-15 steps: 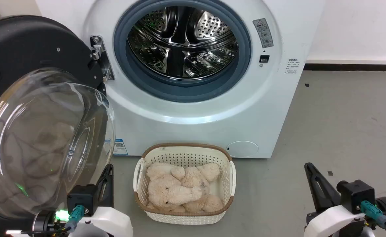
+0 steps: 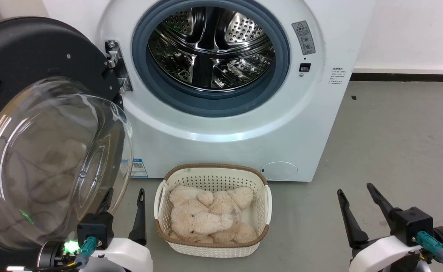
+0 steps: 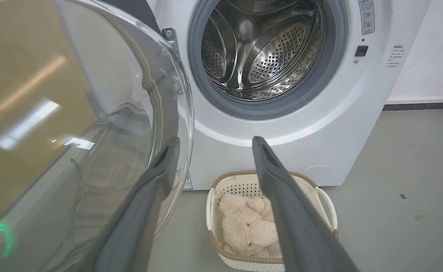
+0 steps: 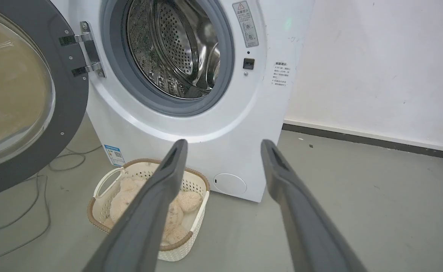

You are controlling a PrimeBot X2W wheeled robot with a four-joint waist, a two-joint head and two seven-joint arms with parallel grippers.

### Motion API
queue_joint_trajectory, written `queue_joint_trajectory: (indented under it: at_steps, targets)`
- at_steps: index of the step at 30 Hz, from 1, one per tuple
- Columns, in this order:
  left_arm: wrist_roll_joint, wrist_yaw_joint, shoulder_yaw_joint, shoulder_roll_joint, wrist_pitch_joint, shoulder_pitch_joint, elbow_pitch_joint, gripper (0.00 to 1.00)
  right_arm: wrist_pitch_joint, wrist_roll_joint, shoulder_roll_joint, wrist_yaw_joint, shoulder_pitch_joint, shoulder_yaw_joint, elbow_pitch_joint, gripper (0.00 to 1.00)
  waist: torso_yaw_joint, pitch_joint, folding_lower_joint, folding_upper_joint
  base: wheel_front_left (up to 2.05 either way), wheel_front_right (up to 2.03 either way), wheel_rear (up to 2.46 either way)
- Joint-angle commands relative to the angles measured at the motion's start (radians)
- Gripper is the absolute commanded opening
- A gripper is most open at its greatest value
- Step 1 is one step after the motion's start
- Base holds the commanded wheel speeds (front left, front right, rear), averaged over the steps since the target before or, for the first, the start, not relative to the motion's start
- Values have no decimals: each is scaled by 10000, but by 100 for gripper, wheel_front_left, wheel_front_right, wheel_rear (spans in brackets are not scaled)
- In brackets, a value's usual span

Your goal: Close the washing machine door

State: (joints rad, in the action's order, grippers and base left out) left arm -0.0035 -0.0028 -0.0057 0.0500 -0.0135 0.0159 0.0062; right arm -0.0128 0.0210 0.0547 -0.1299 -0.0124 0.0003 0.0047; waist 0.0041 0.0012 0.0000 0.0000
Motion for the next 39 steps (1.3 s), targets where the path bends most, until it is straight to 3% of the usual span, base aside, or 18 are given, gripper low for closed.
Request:
queue_joint_trajectory:
  at_steps: [1,16,39]
  targets:
    - [-83,3,-6,0,-124,36,3,100,-134,113,-4,-1,-64,-26,-37,100,26,1,0,0,0,0,0]
    - [-148,-23,-11,1,-438,95,6,100,-447,354,-10,-2,-187,71,-107,100,507,-39,0,0,0,0,0]
    - [-235,-9,49,1,-897,269,-57,100,-906,701,-18,-3,-383,205,-200,100,1882,-192,0,0,0,0,0]
